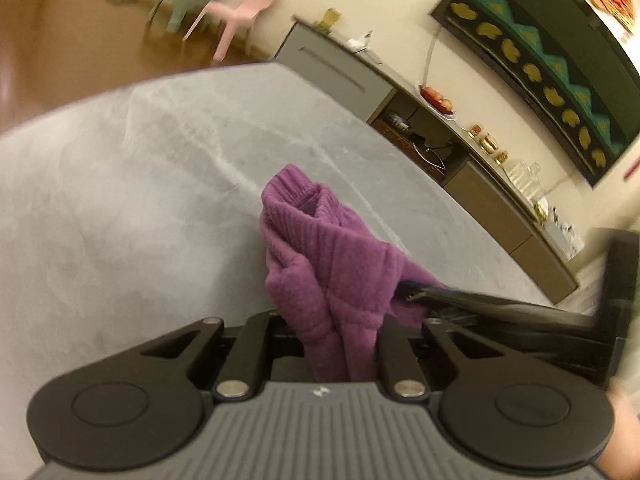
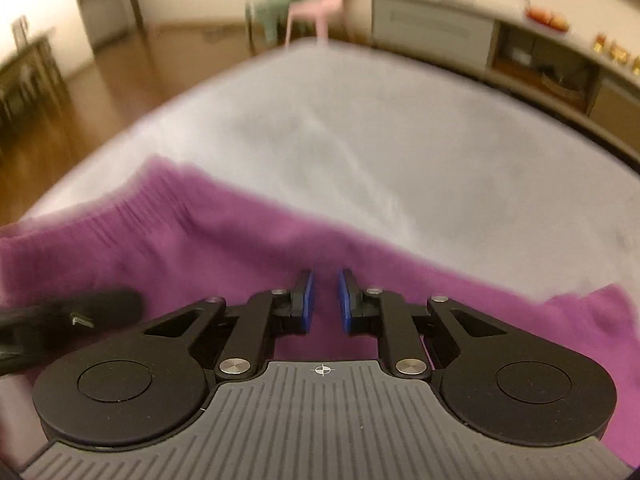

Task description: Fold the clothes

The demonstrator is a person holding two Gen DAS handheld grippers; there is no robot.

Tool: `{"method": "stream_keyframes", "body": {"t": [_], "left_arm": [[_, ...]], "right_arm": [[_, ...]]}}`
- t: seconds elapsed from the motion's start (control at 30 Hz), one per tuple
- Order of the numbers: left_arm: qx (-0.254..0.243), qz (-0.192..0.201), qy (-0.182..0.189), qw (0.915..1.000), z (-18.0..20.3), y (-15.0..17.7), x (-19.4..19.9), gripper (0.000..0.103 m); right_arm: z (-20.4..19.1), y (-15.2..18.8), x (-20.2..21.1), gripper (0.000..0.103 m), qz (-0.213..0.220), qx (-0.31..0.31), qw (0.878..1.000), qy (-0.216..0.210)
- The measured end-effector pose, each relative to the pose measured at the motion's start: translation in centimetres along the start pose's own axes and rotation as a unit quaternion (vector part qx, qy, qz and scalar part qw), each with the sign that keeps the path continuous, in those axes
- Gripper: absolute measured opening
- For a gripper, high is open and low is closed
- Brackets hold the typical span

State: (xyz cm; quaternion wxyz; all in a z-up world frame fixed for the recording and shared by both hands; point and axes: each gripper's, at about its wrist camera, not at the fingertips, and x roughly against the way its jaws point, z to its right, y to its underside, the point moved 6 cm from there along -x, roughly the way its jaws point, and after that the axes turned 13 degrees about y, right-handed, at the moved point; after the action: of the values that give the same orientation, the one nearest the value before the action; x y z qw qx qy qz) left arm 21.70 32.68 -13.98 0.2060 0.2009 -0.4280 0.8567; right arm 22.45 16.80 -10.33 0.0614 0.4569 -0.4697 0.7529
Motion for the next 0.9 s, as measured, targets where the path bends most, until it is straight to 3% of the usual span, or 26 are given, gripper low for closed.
{"method": "stream_keyframes", "body": {"t": [0.03,0.1,0.17,0.3,0.33,0.37,0.4,0.47,0.5,0.53,0.6,0.67,0.73,0.8,0.9], "left_arm": [[-0.031,0.002,-0.009,0.9995,0.9,0.1,0.1,0.012],[-0.095,0.006,-0.027,0.9951,2.7,0.4,0.2,0.012],[-0.154,0.010,-0.039,0.9872,4.6,1.0,0.3,0.011],[-0.256,0.018,-0.051,0.9653,8.4,2.6,0.3,0.011],[-0.284,0.019,-0.054,0.9573,9.2,3.2,0.3,0.011],[-0.312,0.019,-0.056,0.9482,10.1,3.8,0.2,0.011],[-0.342,0.017,-0.055,0.9381,10.9,4.6,0.1,0.011],[-0.397,0.005,-0.039,0.9169,12.6,6.3,-0.4,0.011],[-0.428,-0.004,-0.029,0.9034,13.5,7.4,-0.7,0.011],[-0.462,-0.017,-0.018,0.8865,14.3,8.7,-1.2,0.011],[-0.523,-0.048,-0.011,0.8509,15.6,11.5,-2.2,0.011],[-0.559,-0.071,-0.013,0.8262,16.2,13.6,-3.0,0.014],[-0.581,-0.084,-0.020,0.8094,16.6,15.1,-3.5,0.020],[-0.589,-0.085,-0.024,0.8031,16.8,15.9,-3.6,0.020],[-0.589,-0.082,-0.028,0.8031,17.1,16.4,-3.5,0.020]], "right_arm": [[-0.3,0.0,-0.7,0.010,0.010,0.010,1.000,0.003],[-0.1,-0.4,-1.0,0.009,-0.015,0.005,1.000,0.004],[0.7,-0.5,0.0,0.009,0.026,-0.015,1.000,0.005],[1.4,1.3,-2.9,0.009,0.010,-0.010,1.000,-0.006],[2.2,1.4,-3.3,0.009,-0.002,-0.041,0.999,-0.021],[3.0,1.5,-3.6,0.011,-0.013,-0.072,0.997,-0.036],[4.4,1.6,-3.6,0.019,-0.022,-0.132,0.989,-0.064],[6.9,1.9,-2.7,0.036,-0.009,-0.229,0.966,-0.120],[8.0,2.3,-2.4,0.051,-0.002,-0.270,0.951,-0.151],[9.1,2.7,-2.1,0.058,0.005,-0.310,0.933,-0.181],[10.6,4.1,-1.7,0.066,0.009,-0.343,0.915,-0.214],[11.4,4.7,-1.8,0.075,0.011,-0.338,0.917,-0.210],[10.4,5.0,-1.6,0.081,0.018,-0.292,0.935,-0.199],[9.0,4.8,-1.7,0.082,0.025,-0.237,0.954,-0.183],[6.3,3.4,-2.6,0.086,0.036,-0.141,0.978,-0.147]]}}
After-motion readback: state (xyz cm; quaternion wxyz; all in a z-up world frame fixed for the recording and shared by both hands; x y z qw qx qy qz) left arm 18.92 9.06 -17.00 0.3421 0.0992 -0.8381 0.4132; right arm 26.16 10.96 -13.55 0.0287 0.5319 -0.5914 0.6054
